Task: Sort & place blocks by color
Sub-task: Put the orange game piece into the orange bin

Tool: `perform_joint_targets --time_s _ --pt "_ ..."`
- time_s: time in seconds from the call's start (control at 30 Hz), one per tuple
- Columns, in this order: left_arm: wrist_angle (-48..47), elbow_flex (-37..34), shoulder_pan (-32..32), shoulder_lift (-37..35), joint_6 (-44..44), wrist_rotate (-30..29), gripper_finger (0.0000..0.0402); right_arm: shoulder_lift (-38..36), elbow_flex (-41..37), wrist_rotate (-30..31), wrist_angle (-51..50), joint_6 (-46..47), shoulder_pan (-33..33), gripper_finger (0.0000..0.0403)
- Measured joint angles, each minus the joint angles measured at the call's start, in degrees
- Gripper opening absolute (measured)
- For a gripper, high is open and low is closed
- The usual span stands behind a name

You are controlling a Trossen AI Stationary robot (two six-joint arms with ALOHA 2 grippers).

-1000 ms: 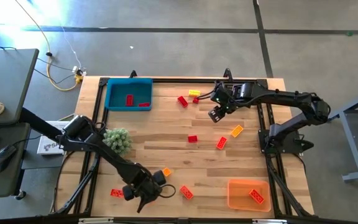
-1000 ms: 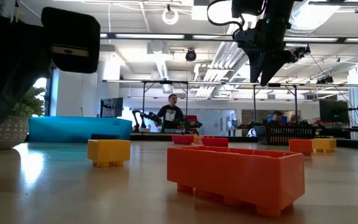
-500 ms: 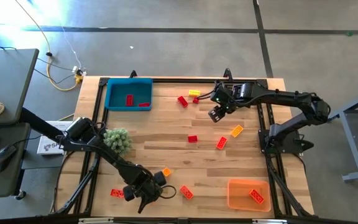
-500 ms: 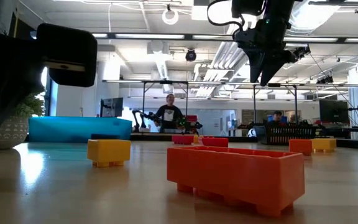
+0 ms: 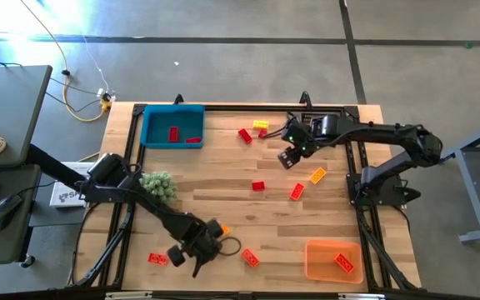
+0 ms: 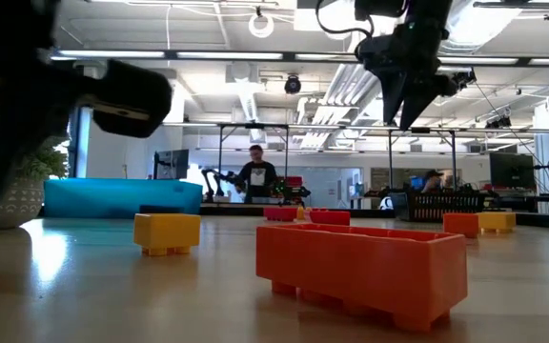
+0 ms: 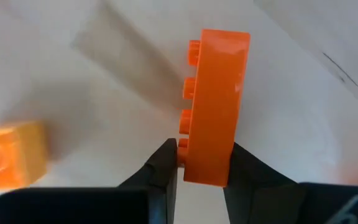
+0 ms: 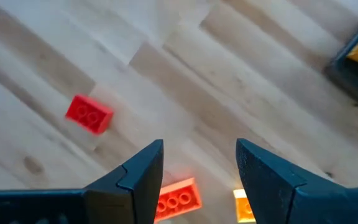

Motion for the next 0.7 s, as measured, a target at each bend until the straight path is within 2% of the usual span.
perform_joint_targets --time_s 0.17,0.47,0.7 --pt "-0.4 0.0 3.2 -3.3 -3.0 -0.4 0.0066 0.0 0.0 -0.2 0.2 2.5 4.1 0.0189" --pt "-1.2 0.0 9.3 -10.7 -5.7 -5.4 0.0066 0.0 0.0 -2.4 2.1 7.8 12.6 0.0189" --pt "1.1 0.0 14.8 -15.4 -12.1 -10.4 0.0066 0.0 0.0 -2.4 9.2 9.7 18.7 0.0188"
